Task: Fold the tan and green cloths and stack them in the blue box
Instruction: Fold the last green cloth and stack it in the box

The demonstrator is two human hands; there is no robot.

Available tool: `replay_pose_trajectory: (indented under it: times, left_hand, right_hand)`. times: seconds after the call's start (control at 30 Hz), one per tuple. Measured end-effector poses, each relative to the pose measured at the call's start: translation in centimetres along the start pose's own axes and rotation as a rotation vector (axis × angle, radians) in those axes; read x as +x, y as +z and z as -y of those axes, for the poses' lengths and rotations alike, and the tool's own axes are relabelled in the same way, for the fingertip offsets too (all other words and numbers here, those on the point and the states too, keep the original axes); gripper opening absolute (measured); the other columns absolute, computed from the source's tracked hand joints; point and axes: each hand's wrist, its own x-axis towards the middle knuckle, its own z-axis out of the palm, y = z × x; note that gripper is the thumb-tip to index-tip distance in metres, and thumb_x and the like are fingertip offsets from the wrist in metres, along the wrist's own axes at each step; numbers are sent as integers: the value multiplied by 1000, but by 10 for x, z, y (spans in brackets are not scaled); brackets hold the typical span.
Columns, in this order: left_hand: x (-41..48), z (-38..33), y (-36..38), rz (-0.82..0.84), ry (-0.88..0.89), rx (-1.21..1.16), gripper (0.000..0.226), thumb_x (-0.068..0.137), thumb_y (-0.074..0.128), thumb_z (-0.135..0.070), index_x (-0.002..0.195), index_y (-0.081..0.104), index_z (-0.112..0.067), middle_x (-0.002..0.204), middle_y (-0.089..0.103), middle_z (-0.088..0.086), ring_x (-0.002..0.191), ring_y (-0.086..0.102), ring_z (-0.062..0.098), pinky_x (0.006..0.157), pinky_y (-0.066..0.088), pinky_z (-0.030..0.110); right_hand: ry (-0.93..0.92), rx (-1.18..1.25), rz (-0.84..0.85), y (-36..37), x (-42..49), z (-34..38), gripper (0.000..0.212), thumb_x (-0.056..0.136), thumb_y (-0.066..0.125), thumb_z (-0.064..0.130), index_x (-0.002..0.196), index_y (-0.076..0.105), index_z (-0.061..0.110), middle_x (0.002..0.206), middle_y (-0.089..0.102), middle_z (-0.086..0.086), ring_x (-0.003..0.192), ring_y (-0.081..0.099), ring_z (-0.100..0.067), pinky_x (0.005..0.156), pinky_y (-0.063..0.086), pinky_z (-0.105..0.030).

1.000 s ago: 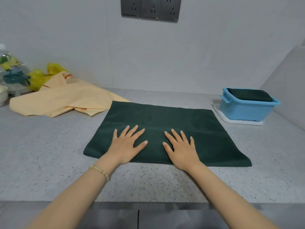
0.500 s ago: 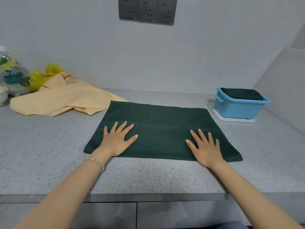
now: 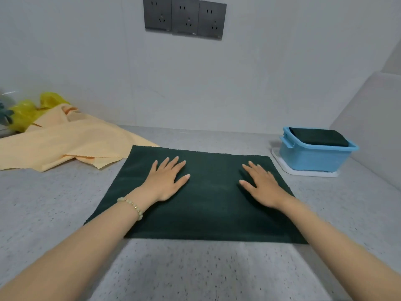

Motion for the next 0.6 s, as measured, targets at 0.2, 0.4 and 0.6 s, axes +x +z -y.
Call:
replay_pose_trajectory:
  times: [0.2, 0.4, 0.6]
  left_hand:
    - [71, 23, 0, 89, -89, 76, 64, 100, 19, -53, 153, 3, -23, 161, 2, -2, 148, -2, 20, 119, -2, 42]
    - [105, 51, 4, 3, -131, 48, 64, 98, 25, -56, 151, 18, -20, 155, 22, 1, 144, 15, 22, 119, 6, 40]
    - [118, 56, 1, -182, 16, 19, 39, 94, 47, -48, 118, 50, -17, 113, 50, 1, 107, 42, 18, 92, 33, 27]
  right_hand:
    - [19, 33, 20, -12, 82, -9, 65, 97, 46, 41, 149, 21, 14, 155, 26, -3, 141, 26, -21, 116, 22, -37]
    - [92, 47, 103, -5, 118, -33, 81, 85, 50, 64, 148, 21, 22, 151, 28, -1, 139, 27, -23, 116, 19, -41]
    - [23, 36, 32, -8, 130, -41, 52, 73, 62, 67, 110, 53, 31, 109, 56, 6, 108, 44, -17, 98, 33, -32]
